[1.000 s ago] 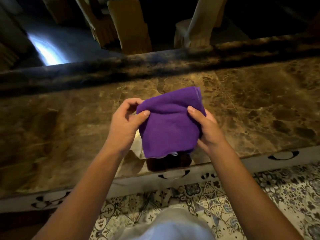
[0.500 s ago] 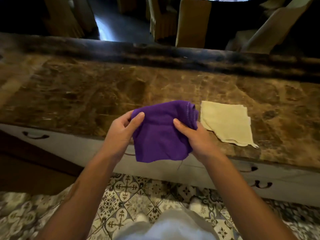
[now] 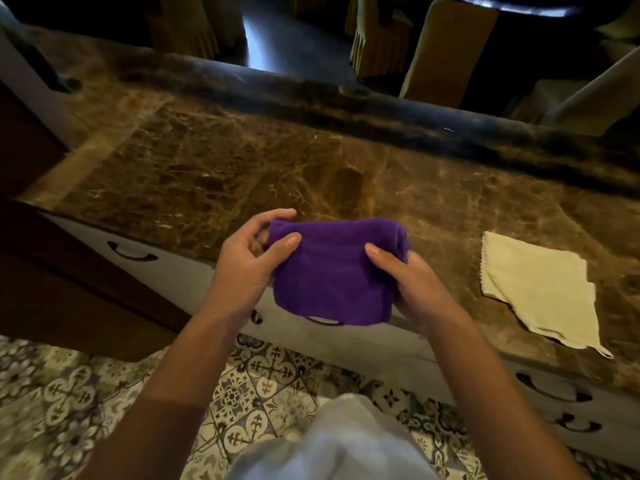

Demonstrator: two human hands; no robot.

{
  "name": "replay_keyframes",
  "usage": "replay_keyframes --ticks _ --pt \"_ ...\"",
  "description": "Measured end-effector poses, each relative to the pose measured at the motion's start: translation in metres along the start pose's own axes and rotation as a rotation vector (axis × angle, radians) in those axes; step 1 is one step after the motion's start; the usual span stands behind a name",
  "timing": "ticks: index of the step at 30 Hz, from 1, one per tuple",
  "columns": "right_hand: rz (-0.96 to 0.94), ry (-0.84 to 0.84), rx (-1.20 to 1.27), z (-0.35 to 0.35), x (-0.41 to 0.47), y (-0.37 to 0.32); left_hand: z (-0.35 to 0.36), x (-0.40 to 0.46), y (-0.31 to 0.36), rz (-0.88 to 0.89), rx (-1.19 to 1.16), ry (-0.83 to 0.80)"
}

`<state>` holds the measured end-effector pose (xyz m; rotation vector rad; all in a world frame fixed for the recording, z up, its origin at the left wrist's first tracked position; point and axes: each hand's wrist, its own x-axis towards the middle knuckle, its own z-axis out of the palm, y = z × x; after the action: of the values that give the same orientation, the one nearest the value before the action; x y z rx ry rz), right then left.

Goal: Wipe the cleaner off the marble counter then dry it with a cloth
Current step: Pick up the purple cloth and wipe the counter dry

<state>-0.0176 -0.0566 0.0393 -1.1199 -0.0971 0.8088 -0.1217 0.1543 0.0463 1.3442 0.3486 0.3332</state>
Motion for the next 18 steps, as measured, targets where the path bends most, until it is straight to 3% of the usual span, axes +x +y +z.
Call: replay_keyframes --ticks 9,14,18 --pt "0.008 -0.033 0.108 0.014 0.061 0.003 -0.029 0.046 -0.001 -0.165 0.064 -0.032" --pt "0.000 0.057 0.260 0.040 0.084 0.019 -0.053 0.071 -0.003 -0.250 0.027 -0.065" --pt "-0.018 0.137 0.141 0.068 0.095 0.029 -0.083 0.095 -0.006 -0.275 0.017 -0.085"
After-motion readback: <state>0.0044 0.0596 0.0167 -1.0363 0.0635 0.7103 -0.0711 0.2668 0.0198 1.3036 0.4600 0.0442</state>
